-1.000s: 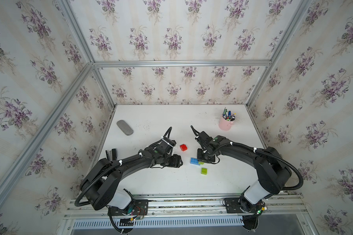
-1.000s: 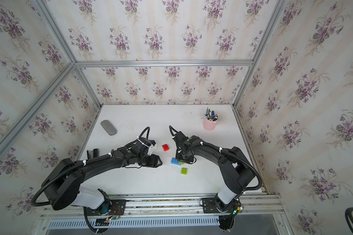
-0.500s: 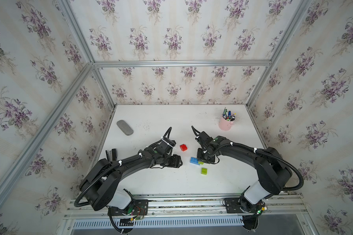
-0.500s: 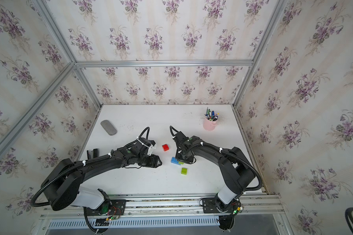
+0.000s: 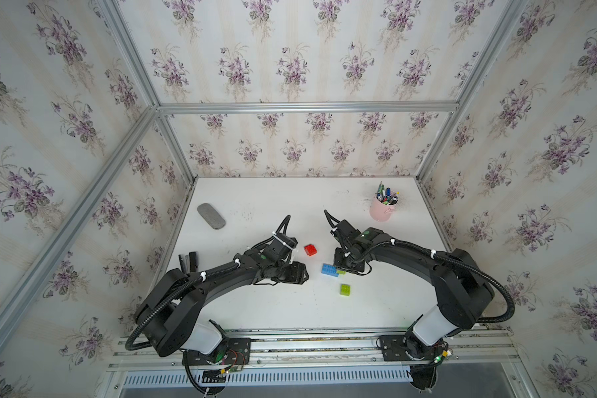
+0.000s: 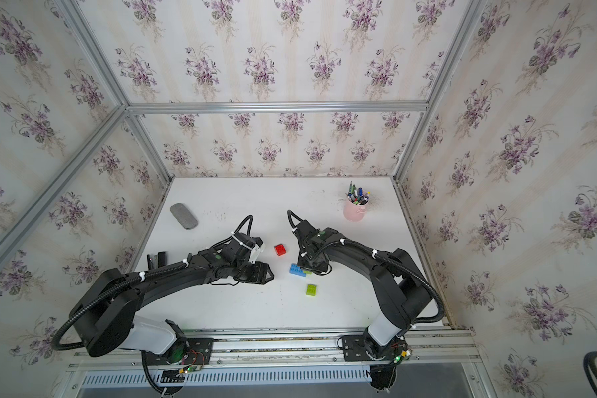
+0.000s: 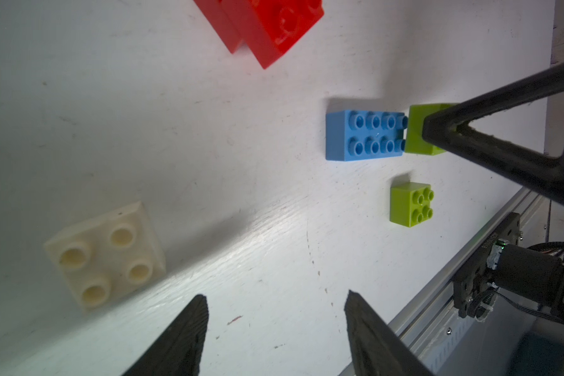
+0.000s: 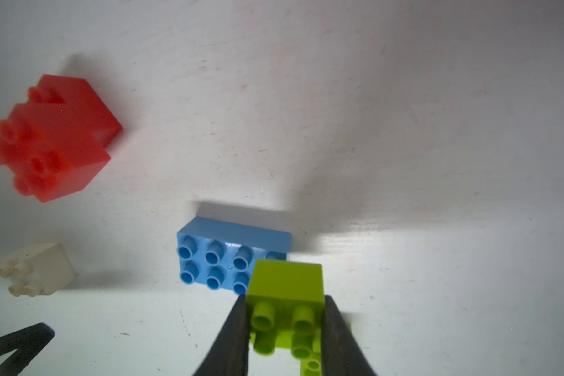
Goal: Assemble the letter y with lego
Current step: Assemble the lego brick with the lego brick.
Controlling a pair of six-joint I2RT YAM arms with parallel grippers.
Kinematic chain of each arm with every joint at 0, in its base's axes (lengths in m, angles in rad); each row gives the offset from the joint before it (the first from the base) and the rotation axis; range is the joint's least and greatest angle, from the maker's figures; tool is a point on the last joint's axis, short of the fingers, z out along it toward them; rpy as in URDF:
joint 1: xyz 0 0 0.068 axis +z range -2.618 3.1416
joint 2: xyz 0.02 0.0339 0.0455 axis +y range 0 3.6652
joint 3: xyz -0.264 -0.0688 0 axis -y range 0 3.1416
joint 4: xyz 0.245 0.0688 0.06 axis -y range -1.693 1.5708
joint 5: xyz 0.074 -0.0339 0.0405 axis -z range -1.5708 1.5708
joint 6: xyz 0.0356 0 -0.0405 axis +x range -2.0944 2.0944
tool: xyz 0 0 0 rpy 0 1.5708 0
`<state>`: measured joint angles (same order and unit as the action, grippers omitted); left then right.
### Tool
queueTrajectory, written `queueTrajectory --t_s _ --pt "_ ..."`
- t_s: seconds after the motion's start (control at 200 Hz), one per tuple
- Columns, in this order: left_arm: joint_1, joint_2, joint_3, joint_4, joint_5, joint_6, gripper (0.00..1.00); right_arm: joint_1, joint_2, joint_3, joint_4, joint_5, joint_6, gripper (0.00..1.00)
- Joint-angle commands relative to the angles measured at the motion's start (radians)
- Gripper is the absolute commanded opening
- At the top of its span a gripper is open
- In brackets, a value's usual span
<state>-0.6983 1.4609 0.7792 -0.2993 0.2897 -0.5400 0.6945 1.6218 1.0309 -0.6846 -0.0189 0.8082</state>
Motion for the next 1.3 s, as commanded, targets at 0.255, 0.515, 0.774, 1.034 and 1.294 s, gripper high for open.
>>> queueTrajectory --t_s 0.255,0.515,0.774,1.034,1.294 --pt "-0.001 0.005 0.005 0.011 -0.004 -0.001 0.69 -0.009 0.016 -0.017 0.051 -0.025 0.035 0.00" --pt "0.000 0.010 0.002 0.015 -0.005 0.000 0.69 -0.010 0.030 -0.019 0.034 0.009 0.040 0.00" --pt "-0.001 0.011 -0.002 0.018 -0.006 0.002 0.69 -0.013 0.091 0.032 -0.019 0.027 -0.003 0.00" --pt "-0.001 0.011 -0.009 0.025 -0.011 0.002 0.69 -0.012 0.144 0.066 -0.070 0.081 -0.035 0.00" --pt "-0.001 0.014 -0.008 0.026 -0.011 0.004 0.69 -0.009 0.173 0.050 -0.049 0.068 -0.038 0.00"
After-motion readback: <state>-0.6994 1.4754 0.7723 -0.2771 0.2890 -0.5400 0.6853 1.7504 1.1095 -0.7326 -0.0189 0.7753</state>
